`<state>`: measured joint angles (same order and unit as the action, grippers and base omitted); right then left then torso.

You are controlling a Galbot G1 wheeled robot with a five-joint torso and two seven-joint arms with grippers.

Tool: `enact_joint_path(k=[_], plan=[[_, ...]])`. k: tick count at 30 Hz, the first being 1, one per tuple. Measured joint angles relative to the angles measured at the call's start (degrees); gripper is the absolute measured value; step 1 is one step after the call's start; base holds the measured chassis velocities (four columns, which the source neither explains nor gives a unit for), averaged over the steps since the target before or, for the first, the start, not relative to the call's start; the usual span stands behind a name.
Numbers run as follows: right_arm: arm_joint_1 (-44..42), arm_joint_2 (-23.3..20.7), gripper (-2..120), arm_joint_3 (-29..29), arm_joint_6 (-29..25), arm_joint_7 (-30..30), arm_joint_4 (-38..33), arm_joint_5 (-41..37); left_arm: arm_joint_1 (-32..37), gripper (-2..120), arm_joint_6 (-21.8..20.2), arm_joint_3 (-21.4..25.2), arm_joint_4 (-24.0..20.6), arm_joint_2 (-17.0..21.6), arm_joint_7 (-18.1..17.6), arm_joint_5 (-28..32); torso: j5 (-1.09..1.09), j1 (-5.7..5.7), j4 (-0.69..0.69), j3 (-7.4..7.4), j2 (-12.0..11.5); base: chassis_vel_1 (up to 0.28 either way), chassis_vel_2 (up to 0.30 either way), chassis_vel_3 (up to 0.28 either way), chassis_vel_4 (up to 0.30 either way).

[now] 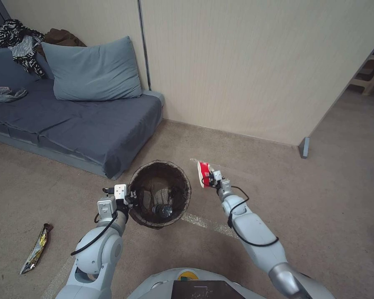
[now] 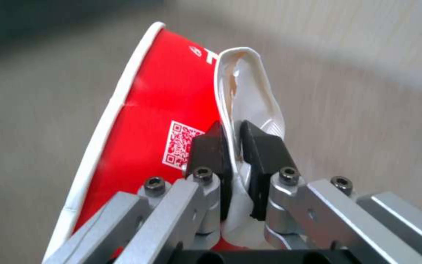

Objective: Pick up the trash bin, then pick up the garbage from the floor and place it into the trash bin.

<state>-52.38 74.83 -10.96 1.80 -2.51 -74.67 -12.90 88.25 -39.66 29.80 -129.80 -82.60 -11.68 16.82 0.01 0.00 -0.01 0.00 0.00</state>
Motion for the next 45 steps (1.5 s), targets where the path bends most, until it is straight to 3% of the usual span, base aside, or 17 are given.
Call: enact_joint_path(k=[2, 3, 6, 7, 10, 15, 20, 25, 29, 38, 45], plan=[[-2.36, -1.27, 7, -1.4, -2.32, 0.62, -9.05, -1.34, -0.05, 0, 0.0, -0.13, 0.08, 0.0, -0.04, 0.04, 0.0, 0.0, 0.02, 0.0, 0.0, 0.0, 0.0, 0.0, 0.0], [-2.36, -1.27, 7, -1.4, -2.32, 0.62, -9.05, -1.34, -0.05, 0, 0.0, -0.13, 0.08, 0.0, -0.04, 0.04, 0.0, 0.0, 0.02, 0.0, 0.0, 0.0, 0.0, 0.0, 0.0], [-5.03, -2.98, 7, -2.46, -6.07, 4.98, -21.67, -6.42, -0.08, 0, 0.0, -0.47, 0.43, 0.0, -0.04, 0.11, -0.01, 0.0, 0.01, 0.0, 0.0, 0.0, 0.0, 0.0, 0.0], [-5.03, -2.98, 7, -2.46, -6.07, 4.98, -21.67, -6.42, -0.08, 0, 0.0, -0.47, 0.43, 0.0, -0.04, 0.11, -0.01, 0.0, 0.01, 0.0, 0.0, 0.0, 0.0, 0.0, 0.0], [-8.12, -5.36, 7, -1.59, -8.89, 12.25, -32.3, -12.95, -0.08, 0, -0.14, -0.93, 0.64, 0.16, -0.15, 0.71, -0.01, 0.0, 0.03, 0.0, 0.01, 0.0, 0.0, 0.0, 0.0], [-12.09, -9.74, 7, 1.19, -9.58, 17.29, -39.8, -14.62, 0.12, 0, -0.7, -1.56, 0.51, 0.46, -0.44, 2.38, 0.0, 0.0, 0.0, 0.0, 0.01, 0.0, 0.0, 0.0, 0.0], [-13.66, -13.02, 7, 6.3, -9.3, 17.62, -40.14, -12.82, 0.31, 0, -1.1, -2.37, 0.04, 0.39, -0.98, 3.55, -0.01, 0.0, 0.02, 0.0, 0.01, 0.0, 0.0, 0.0, 0.0], [-13.94, -13.33, 7, 8.91, -9.4, 17.23, -37.48, -10.67, 0.31, 0, -1.12, -2.53, -0.03, 0.21, -1.12, 3.56, -0.01, 0.0, 0.01, 0.0, 0.01, 0.0, 0.0, 0.0, 0.0], [-14.22, -11.64, 7, 12.12, -10.4, 16.85, -31.89, -7.2, 0.28, 0, -1.18, -2.33, -0.6, 0.22, -1.12, 3.74, -0.01, 0.0, 0.02, 0.0, 0.01, 0.0, 0.0, 0.0, 0.0], [-14.74, -8.98, 7, 13.09, -11.38, 16.69, -27.3, -4.86, 0.35, 0, -1.27, -2.24, -1.27, 0.07, -1.14, 3.95, -0.01, 0.0, 0.02, 0.0, 0.0, 0.0, 0.0, 0.0, 0.0], [-15.56, -8.99, 35, 13.04, -11.5, 16.66, -27.49, -3.96, 0.22, 0, -1.33, -2.25, -1.18, 0.04, -1.12, 3.94, -0.01, 0.0, 0.02, 0.0, 0.0, 0.0, 0.0, 0.0, 0.0]])
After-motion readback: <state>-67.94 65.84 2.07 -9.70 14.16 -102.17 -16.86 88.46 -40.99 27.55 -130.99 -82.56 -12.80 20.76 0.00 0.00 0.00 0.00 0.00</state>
